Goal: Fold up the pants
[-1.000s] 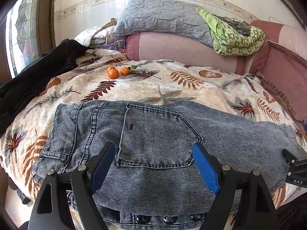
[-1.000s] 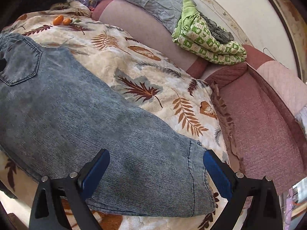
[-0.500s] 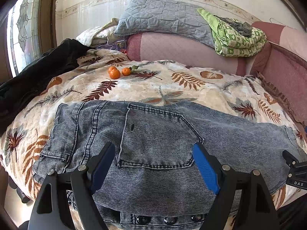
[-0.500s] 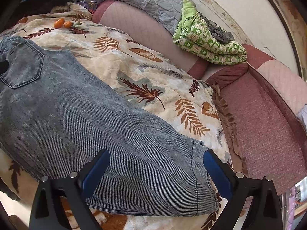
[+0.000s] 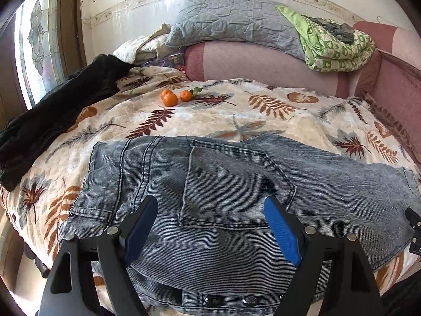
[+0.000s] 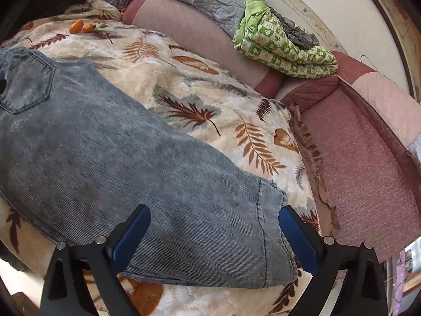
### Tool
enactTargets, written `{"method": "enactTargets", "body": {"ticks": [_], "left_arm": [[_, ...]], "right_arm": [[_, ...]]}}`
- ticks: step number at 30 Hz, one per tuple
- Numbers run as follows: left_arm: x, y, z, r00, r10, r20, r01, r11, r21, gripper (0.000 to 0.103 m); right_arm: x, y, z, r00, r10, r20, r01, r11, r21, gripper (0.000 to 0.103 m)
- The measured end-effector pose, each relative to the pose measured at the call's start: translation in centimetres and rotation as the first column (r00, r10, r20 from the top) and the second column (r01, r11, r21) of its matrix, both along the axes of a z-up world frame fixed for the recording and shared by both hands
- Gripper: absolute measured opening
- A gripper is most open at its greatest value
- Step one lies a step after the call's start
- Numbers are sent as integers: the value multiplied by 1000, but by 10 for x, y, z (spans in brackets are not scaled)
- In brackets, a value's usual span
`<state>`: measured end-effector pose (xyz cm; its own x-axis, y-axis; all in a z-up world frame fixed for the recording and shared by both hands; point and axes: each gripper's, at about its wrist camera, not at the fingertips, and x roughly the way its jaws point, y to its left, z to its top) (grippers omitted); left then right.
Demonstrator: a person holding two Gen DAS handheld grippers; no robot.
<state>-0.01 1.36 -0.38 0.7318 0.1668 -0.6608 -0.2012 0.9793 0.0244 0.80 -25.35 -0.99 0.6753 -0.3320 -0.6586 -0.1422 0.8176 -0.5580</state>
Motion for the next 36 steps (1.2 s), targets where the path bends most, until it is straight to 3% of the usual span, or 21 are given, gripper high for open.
{"method": "enactTargets", "body": {"ticks": [3,6,8,12,17,26,36], "left_arm": [[1,7,-2,999,30,-22,-30,1000,6,83],[-2,13,-1,999,-31,-27,27,992,-120,83],[-6,9,1,996,-87,-16,83,984,-156,83],[-15,-6,9,990,-138,35,141,986,-88,83],[-18,-7,14,991,-124,54,126,991,-39,83],[-19,9,15,997,-63,53,66,996,-54,83],[-20,11,15,997,-58,46,60,997,-55,83]], "right_arm": [[-3,3,3,1000,2,5,-2,1000,-15,99],[-5,13,5,1000,24,7,-24,999,-31,99],[-5,20,6,999,37,7,-37,999,-40,99],[-6,32,9,999,54,7,-54,997,-48,99],[-8,44,11,998,69,7,-68,996,-62,99],[-9,59,11,996,87,0,-87,994,-69,99],[-11,65,9,995,97,-3,-96,993,-73,99]]}}
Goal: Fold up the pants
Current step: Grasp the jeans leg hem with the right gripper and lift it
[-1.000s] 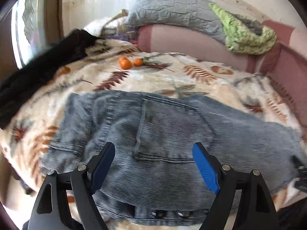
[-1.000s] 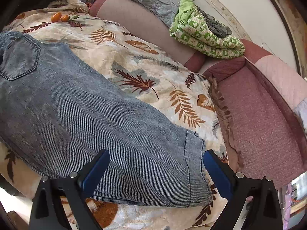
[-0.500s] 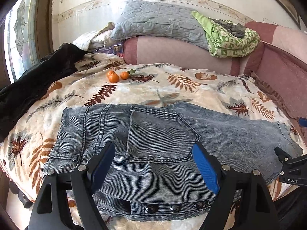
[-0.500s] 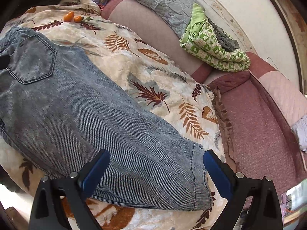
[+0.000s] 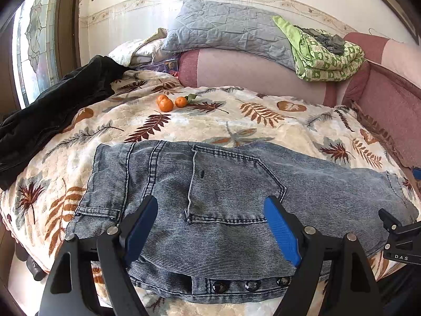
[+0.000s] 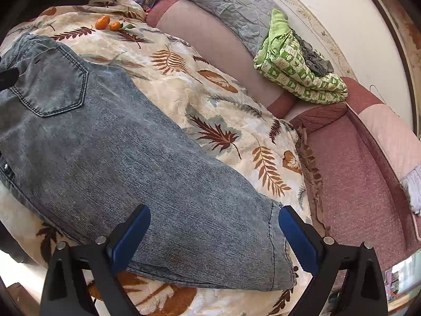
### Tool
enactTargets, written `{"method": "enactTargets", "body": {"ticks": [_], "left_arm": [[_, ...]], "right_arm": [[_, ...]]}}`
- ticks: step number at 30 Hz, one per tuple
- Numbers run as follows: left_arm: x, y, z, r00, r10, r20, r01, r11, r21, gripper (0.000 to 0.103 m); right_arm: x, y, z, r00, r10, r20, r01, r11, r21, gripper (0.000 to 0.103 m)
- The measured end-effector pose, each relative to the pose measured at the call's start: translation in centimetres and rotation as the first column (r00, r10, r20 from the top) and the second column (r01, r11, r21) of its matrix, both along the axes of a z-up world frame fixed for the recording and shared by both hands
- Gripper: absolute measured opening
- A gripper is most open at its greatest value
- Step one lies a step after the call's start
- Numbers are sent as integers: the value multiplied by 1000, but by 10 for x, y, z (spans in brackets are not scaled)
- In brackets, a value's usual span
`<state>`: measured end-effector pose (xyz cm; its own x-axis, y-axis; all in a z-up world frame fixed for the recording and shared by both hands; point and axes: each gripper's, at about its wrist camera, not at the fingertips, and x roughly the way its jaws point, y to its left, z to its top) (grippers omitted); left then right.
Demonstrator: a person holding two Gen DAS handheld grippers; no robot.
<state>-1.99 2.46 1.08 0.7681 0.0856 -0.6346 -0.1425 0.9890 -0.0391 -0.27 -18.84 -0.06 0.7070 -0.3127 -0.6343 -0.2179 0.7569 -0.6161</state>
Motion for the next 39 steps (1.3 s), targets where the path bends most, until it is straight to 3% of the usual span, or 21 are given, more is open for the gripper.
{"method": "enactTargets", "body": {"ticks": [8,10,11,13,15,17,18,19,21,22,23,26,28,30,32,35,39], "left_arm": [[0,2,-1,1000,-10,-7,10,1000,-24,83],[-1,4,0,1000,-18,-4,18,998,-52,83],[0,4,0,1000,-24,-4,24,998,-64,83],[0,3,-1,999,-37,-7,36,996,-82,83],[3,-1,-3,998,-53,-20,51,995,-91,83],[7,-6,-5,997,-70,-37,66,992,-108,83],[10,-9,-5,995,-85,-49,78,989,-123,83],[14,-13,-5,993,-101,-63,91,986,-142,83],[21,-26,0,985,-153,-79,136,972,-192,83],[25,-35,2,980,-181,-87,160,965,-206,83],[30,-48,5,973,-211,-95,189,960,-206,83],[46,-88,15,949,-300,-98,277,941,-194,83],[58,-113,16,934,-335,-120,309,931,-193,83],[67,-133,13,924,-356,-143,324,924,-203,83],[75,-152,10,911,-376,-167,338,916,-217,83],[81,-174,4,899,-396,-187,350,906,-239,83],[89,-192,-5,903,-378,-206,334,917,-218,83]], "right_arm": [[-1,-7,2,1000,-6,-13,7,1000,28,99],[1,-29,13,999,-39,-33,43,991,125,99],[3,-48,23,996,-66,-63,78,973,217,99],[5,-102,42,981,-148,-125,187,890,416,99],[1,-169,53,952,-239,-191,306,741,597,99],[-11,-240,47,905,-323,-277,415,533,737,99],[-19,-272,37,876,-353,-328,460,411,787,99],[-26,-299,23,858,-346,-379,479,277,833,99],[-35,-331,-4,862,-256,-436,458,30,888,99],[-35,-338,-17,867,-215,-450,448,-60,892,99],[-34,-341,-27,871,-183,-456,441,-118,890,99],[-22,-339,-49,877,-137,-461,435,-184,881,92],[-12,-338,-64,867,-115,-485,452,-226,863,79],[-6,-340,-77,840,-124,-529,495,-227,839,72],[-7,-344,-79,832,-131,-539,493,-272,826,72],[-9,-346,-76,806,-162,-569,520,-266,812,69],[-8,-347,-77,795,-188,-576,528,-251,811,69]]}}
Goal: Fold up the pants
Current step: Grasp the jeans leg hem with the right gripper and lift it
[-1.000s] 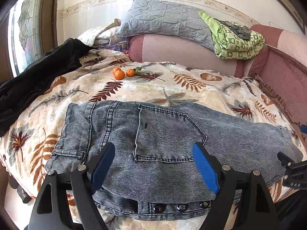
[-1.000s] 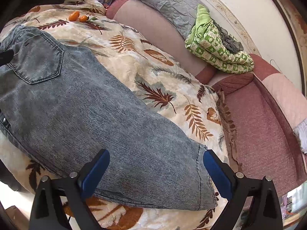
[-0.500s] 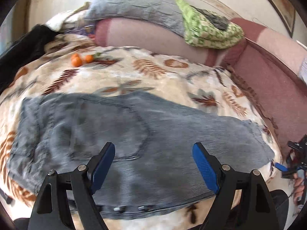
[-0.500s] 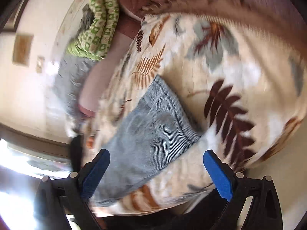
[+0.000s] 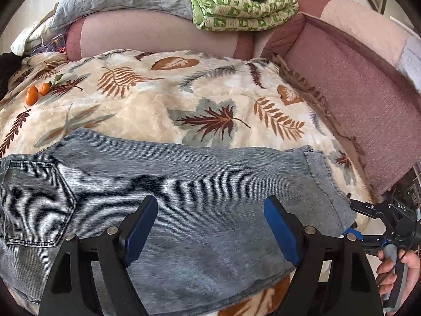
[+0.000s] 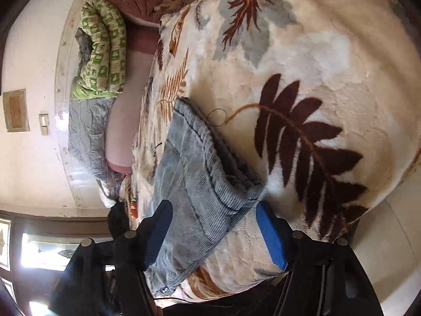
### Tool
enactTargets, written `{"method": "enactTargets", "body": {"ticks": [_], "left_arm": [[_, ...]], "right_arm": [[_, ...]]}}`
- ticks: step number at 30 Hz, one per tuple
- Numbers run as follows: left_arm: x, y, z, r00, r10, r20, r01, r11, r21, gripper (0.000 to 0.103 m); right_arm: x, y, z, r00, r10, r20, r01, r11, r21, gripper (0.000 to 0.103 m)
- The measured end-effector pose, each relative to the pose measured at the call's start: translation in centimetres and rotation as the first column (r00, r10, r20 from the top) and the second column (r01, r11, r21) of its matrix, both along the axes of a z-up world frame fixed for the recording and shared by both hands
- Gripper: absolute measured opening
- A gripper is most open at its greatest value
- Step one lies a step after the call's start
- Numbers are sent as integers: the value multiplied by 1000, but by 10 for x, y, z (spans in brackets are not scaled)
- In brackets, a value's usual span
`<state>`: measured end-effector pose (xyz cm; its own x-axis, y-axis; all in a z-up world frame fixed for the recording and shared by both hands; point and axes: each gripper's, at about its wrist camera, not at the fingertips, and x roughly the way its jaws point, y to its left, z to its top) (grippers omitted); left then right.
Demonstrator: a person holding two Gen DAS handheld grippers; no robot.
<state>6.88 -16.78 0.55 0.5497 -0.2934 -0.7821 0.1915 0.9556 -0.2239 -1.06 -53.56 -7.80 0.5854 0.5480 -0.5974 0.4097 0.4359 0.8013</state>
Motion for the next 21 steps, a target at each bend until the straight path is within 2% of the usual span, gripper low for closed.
{"method": "enactTargets", "body": {"ticks": [3,4,5,6,7,8,9,11,12,13,14,15,16,17,19,21], "left_arm": [[14,-11,-20,998,10,-62,-6,999,52,83],[20,-17,-33,993,8,-114,3,995,95,83],[25,-22,-46,987,7,-162,16,990,140,83],[24,-28,-49,990,-7,-142,34,982,188,85],[21,-35,-47,994,-24,-108,49,970,239,86],[18,-39,-45,993,-28,-115,58,963,264,86],[17,-39,-39,992,-29,-122,60,965,256,86],[9,-31,-20,999,-13,-47,22,980,199,86],[7,-30,-16,1000,1,-10,1,978,211,86],[9,-32,-17,1000,13,1,-13,967,256,86],[16,-38,-34,998,8,-58,11,943,332,86],[23,-43,-55,990,-17,-141,69,924,377,88],[25,-43,-60,995,-26,-97,62,919,389,101],[27,-39,-58,996,-8,-88,42,919,393,103],[33,-26,-51,988,4,-153,43,954,298,100],[31,-5,-36,988,8,-153,22,980,196,96]], "right_arm": [[8,-1,-1,1000,-3,-6,3,1000,-19,68],[10,1,2,1000,5,-7,-5,999,-46,65],[11,2,3,1000,4,-18,-6,997,-80,59],[12,1,3,1000,2,-28,-4,995,-99,41],[12,-1,0,999,0,-35,-4,995,-97,29],[12,-2,-1,999,8,-35,-12,995,-100,27],[12,-1,1,999,20,-32,-24,993,-117,25],[14,2,6,999,39,-36,-45,985,-166,23],[15,4,8,998,45,-41,-52,981,-187,23],[17,7,11,998,49,-45,-57,976,-209,23],[18,10,14,997,54,-49,-64,970,-235,23],[20,13,19,997,61,-52,-72,961,-267,22],[22,18,24,996,70,-50,-82,952,-294,22],[24,23,32,996,77,-45,-88,943,-321,21],[31,38,57,994,108,-19,-107,911,-399,17],[38,60,88,988,153,25,-124,879,-461,16]]}}
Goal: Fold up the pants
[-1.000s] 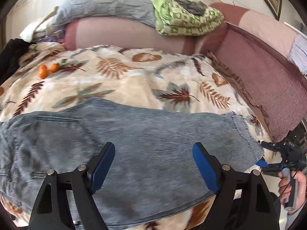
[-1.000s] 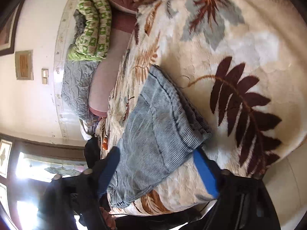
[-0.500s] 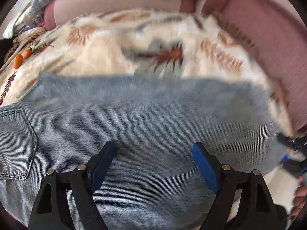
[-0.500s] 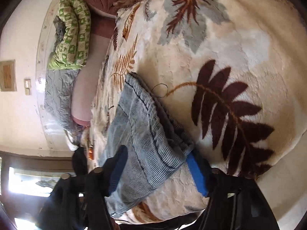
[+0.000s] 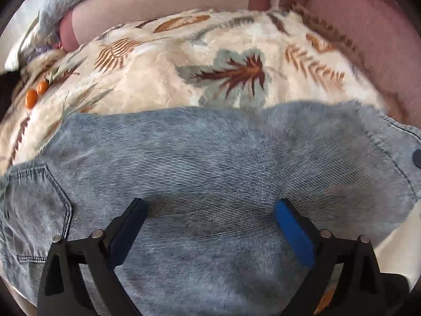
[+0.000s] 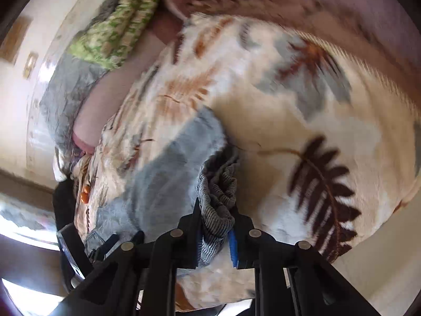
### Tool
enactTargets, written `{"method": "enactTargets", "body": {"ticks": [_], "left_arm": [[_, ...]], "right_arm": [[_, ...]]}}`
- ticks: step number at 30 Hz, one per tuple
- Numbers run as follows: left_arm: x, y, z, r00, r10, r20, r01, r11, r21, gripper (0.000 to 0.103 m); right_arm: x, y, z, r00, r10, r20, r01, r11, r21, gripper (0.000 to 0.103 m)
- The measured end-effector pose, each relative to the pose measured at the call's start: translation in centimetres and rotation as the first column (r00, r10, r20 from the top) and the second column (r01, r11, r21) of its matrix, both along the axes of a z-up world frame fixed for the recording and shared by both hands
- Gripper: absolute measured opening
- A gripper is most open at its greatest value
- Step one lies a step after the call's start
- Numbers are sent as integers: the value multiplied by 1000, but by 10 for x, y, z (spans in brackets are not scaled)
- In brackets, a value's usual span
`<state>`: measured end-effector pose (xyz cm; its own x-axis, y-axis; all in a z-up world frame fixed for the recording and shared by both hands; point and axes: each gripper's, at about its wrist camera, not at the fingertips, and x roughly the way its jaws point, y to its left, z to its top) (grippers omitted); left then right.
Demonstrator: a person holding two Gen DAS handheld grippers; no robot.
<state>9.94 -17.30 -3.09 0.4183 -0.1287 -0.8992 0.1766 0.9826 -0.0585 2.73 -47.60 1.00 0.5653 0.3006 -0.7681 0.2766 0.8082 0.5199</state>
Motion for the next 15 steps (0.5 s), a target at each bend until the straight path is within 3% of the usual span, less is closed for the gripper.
{"method": "enactTargets", "body": {"ticks": [4,8,11,15], "left_arm": [[-24,69,34,990,108,89,-94,985,-148,96],[-56,159,53,950,277,147,-243,946,-214,96],[-80,220,56,908,383,171,-343,912,-223,96],[-104,266,50,871,462,165,-424,878,-222,96]], "right_arm": [[11,76,64,980,152,124,-133,980,-148,15],[1,184,90,906,373,199,-315,909,-271,15],[-15,263,63,835,525,167,-455,828,-328,15],[-20,328,-36,781,625,10,-597,750,-286,20]]}}
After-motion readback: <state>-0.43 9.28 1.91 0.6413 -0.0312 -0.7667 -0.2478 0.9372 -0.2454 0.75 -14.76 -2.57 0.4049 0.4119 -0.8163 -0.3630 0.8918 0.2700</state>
